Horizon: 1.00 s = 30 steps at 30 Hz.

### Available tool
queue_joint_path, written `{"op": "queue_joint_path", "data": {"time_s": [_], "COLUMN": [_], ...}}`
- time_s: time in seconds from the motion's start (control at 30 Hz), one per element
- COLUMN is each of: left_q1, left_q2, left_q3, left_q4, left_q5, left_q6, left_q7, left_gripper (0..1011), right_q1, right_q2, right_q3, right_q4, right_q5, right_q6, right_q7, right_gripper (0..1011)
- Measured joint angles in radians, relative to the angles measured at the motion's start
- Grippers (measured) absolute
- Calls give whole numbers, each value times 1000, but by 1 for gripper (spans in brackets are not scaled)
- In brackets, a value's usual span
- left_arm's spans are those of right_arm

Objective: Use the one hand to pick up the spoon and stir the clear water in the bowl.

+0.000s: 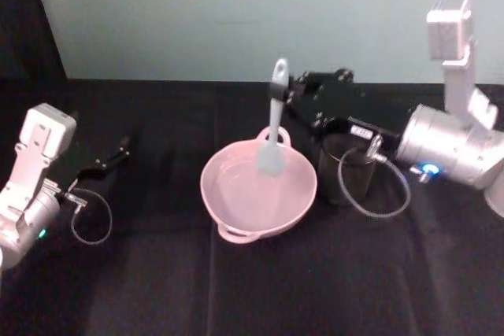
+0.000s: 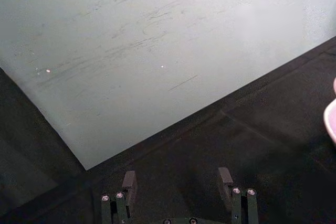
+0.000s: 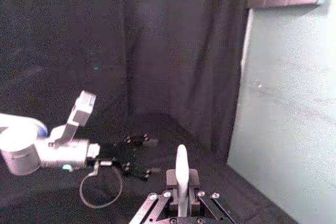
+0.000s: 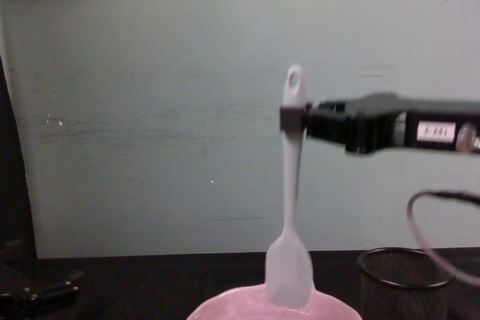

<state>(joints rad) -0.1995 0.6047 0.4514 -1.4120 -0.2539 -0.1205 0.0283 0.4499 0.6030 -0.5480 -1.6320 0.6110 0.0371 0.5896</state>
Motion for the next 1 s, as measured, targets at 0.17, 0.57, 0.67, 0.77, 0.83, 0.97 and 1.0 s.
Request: {"op": "queue_joint_path", "data": {"time_s": [0.17, 0.57, 0.67, 0.77, 0.83, 0.97, 1.0], "left_q1": [0, 0, 0, 0, 0, 0, 0], "left_q2": [0, 0, 0, 0, 0, 0, 0], "left_q3": [0, 0, 0, 0, 0, 0, 0], "left_q4": [0, 0, 0, 0, 0, 0, 0], "left_q5": [0, 0, 0, 0, 0, 0, 0], "left_q6": [0, 0, 0, 0, 0, 0, 0], "left_q7": [0, 0, 0, 0, 0, 0, 0], "left_gripper": [1011, 1011, 1011, 1011, 1011, 1011, 1011], "right_q1": [-4, -25, -20, -14, -7, 3, 5], "right_q2": [-37, -89, -120, -147, -177, -223, -230], "right_q3": [-26, -50, -58, -59, -56, -45, -43], "right_q4": [83, 161, 191, 218, 251, 308, 316], "right_q5": [-27, -62, -75, -87, -103, -134, -139], "right_q6": [-55, -85, -95, -113, -144, -203, -213], "right_q7": [51, 92, 93, 86, 68, 33, 27], "right_gripper": [114, 114, 114, 114, 114, 114, 113]}}
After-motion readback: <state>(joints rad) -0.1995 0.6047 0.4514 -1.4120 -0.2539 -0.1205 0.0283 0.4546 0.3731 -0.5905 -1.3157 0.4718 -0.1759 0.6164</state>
